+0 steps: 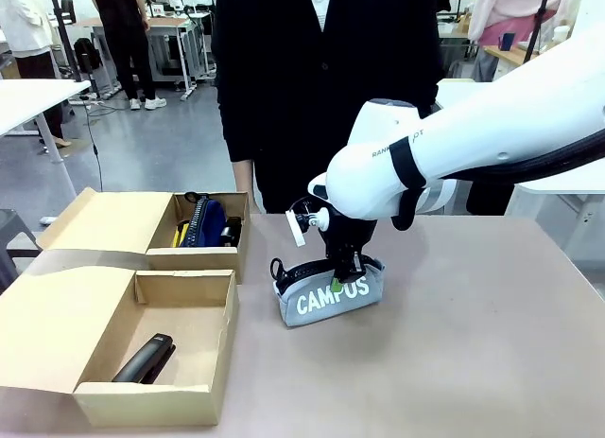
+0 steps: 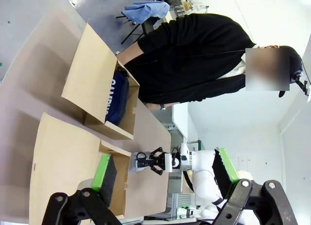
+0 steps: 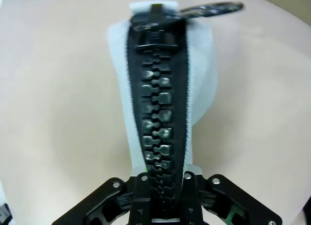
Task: Place items inside the box.
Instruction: Pick up a Pencil pouch or Stapler and place it inside the Mailer Box closest to the robot.
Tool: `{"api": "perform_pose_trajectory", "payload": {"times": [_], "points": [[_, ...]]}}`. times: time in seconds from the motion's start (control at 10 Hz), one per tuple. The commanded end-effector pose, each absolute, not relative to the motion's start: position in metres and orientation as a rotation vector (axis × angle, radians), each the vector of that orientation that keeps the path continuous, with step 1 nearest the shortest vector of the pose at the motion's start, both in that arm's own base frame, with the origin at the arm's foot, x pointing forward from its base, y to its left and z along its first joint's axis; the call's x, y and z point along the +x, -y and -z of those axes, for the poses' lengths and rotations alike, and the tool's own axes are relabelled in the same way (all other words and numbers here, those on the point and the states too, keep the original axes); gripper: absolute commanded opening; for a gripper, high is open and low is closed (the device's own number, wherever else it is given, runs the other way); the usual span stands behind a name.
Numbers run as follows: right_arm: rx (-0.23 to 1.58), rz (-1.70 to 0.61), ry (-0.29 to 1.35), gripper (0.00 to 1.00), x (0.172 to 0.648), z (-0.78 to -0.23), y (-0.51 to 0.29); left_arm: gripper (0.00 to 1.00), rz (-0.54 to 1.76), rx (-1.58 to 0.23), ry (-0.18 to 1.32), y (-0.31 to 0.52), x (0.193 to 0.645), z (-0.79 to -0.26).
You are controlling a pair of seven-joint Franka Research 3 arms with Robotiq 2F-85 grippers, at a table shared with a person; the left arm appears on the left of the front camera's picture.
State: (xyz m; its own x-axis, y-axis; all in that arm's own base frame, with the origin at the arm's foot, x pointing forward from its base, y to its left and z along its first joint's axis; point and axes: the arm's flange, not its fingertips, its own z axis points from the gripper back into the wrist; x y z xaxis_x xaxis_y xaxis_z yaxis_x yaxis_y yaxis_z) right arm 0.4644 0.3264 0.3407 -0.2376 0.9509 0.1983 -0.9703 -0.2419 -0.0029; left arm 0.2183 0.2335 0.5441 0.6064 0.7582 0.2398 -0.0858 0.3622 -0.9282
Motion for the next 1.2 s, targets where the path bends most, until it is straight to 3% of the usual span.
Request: {"api": "perform_pose_trajectory", "payload": {"times": [0.0, 0.2, 0.3, 0.5, 0.8, 0.9, 1.0, 1.1], "points": [[0.236, -1.794, 0.135, 0.0, 0.454, -0.352, -0.322, 1.0, -0.599, -1.084, 0.769, -0.233, 0.218, -0.545], [0.237, -1.762, 0.143, 0.0, 0.444, -0.361, -0.317, 1.0, -0.599, -1.084, 0.769, -0.233, 0.218, -0.545], [0.327, -1.604, 0.112, 0.0, 0.428, -0.376, -0.311, 1.0, -0.599, -1.084, 0.769, -0.233, 0.218, -0.545], [0.344, -1.377, 0.067, 0.0, 0.353, -0.427, -0.28, 1.0, -0.599, -1.084, 0.769, -0.233, 0.218, -0.545], [0.354, -1.406, 0.226, 0.0, 0.28, -0.455, -0.265, 1.0, -0.599, -1.084, 0.769, -0.233, 0.218, -0.545], [0.318, -1.265, 0.318, 0.0, 0.275, -0.458, -0.28, 1.0, -0.599, -1.084, 0.769, -0.233, 0.218, -0.545], [0.349, -1.401, 0.142, 0.0, 0.3, -0.452, -0.263, 1.0, -0.599, -1.084, 0.769, -0.233, 0.218, -0.545], [0.349, -1.401, 0.142, 0.0, 0.3, -0.452, -0.263, 1.0, -0.599, -1.084, 0.769, -0.233, 0.218, -0.545]]}}
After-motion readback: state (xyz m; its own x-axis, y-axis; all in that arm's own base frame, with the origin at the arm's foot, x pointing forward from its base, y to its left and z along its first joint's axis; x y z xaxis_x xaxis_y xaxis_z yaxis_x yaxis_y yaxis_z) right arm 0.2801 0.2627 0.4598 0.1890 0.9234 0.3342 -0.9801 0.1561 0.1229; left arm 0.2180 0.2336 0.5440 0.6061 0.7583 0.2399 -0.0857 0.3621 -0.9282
